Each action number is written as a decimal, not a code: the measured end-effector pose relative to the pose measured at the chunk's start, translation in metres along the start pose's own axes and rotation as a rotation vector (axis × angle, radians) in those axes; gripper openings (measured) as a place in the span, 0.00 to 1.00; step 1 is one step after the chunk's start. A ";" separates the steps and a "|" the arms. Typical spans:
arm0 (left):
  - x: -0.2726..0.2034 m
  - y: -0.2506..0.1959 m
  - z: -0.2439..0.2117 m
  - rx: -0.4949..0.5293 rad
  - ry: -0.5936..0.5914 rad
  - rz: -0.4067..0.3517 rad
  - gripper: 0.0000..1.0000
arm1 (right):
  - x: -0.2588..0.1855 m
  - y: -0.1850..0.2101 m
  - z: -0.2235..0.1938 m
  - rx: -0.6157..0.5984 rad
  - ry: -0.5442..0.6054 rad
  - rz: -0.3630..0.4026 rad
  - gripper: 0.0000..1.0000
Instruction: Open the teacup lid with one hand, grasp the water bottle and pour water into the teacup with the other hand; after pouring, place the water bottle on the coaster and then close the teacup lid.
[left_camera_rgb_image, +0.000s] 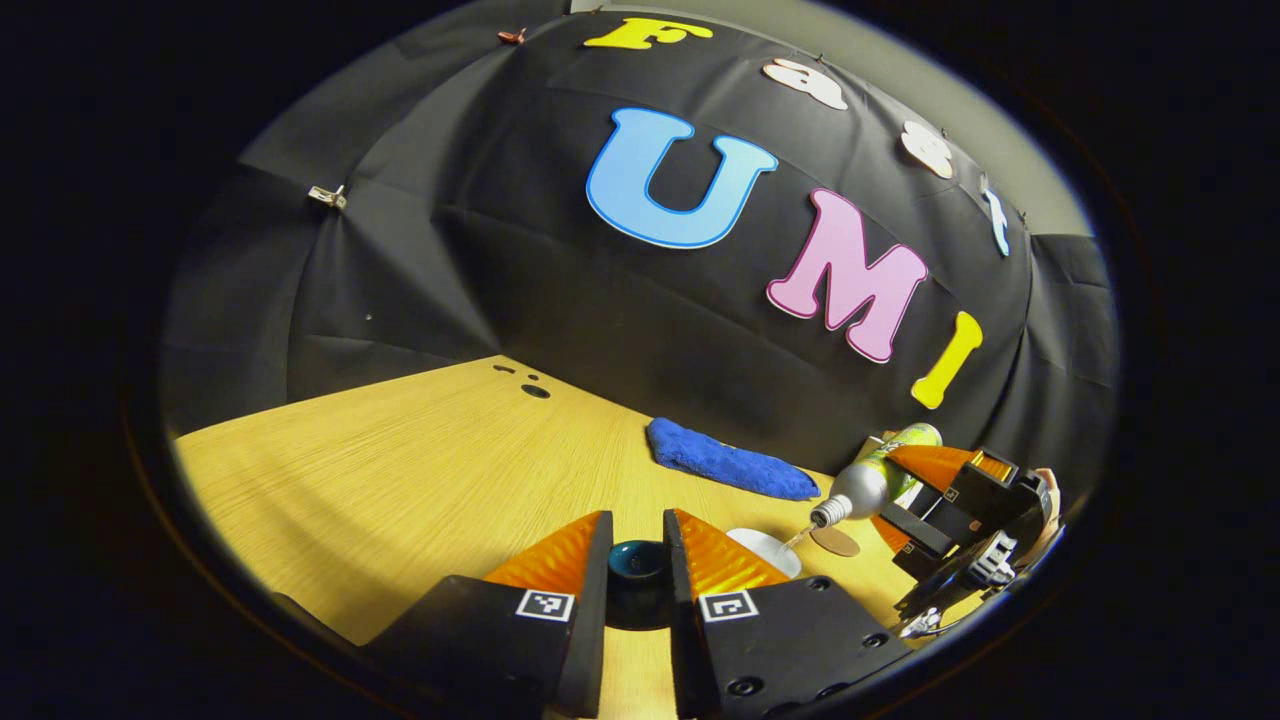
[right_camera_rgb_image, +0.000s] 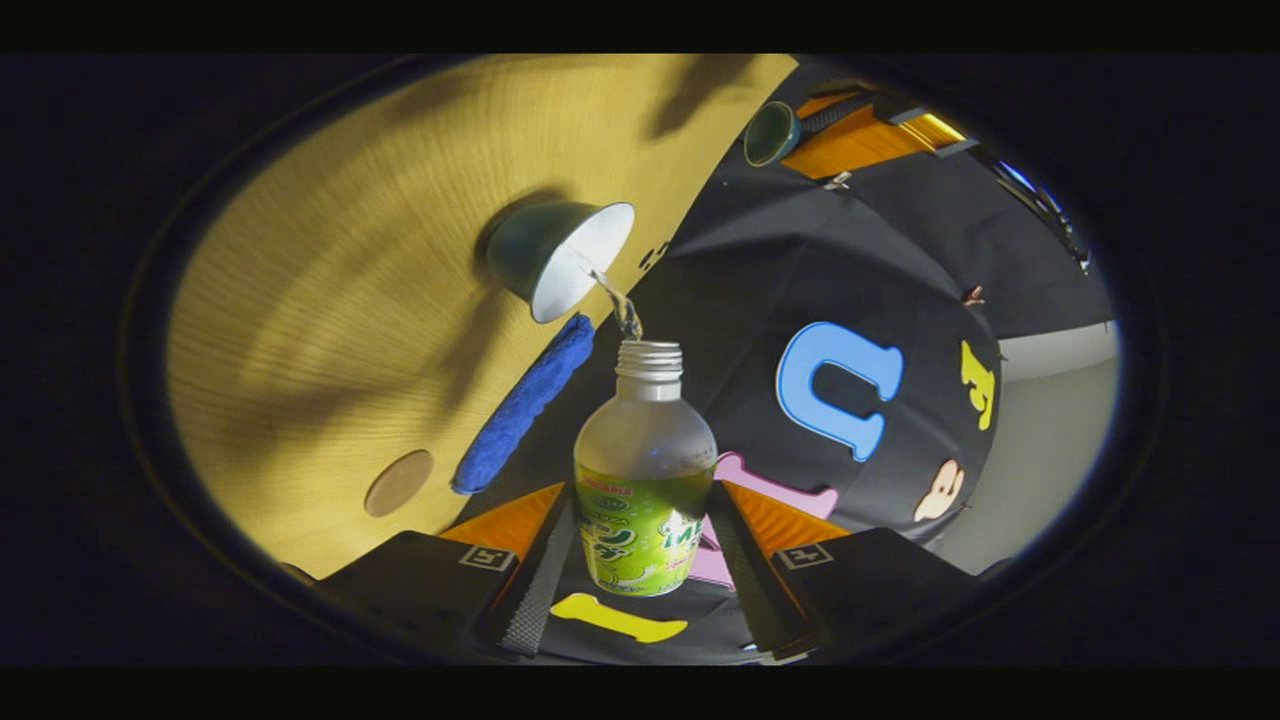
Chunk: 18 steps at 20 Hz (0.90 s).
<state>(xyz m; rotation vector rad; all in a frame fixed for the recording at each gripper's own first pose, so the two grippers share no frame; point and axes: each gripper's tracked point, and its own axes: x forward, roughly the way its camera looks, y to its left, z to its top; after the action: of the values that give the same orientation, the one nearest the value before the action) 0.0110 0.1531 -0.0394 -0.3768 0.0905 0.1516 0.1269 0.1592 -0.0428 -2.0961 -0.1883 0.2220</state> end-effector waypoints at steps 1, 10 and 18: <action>0.000 0.000 0.000 0.000 0.000 0.001 0.31 | 0.002 -0.001 0.001 -0.015 -0.003 -0.006 0.75; 0.002 0.001 -0.003 -0.008 0.009 -0.005 0.31 | 0.006 -0.023 -0.001 -0.108 -0.012 -0.093 0.79; 0.002 0.005 -0.003 -0.013 0.008 0.002 0.31 | 0.011 -0.041 -0.007 -0.210 0.003 -0.192 0.79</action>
<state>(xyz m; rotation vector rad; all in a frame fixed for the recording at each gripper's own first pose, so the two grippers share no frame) 0.0115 0.1566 -0.0440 -0.3901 0.0984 0.1530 0.1377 0.1765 -0.0045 -2.2687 -0.4245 0.0870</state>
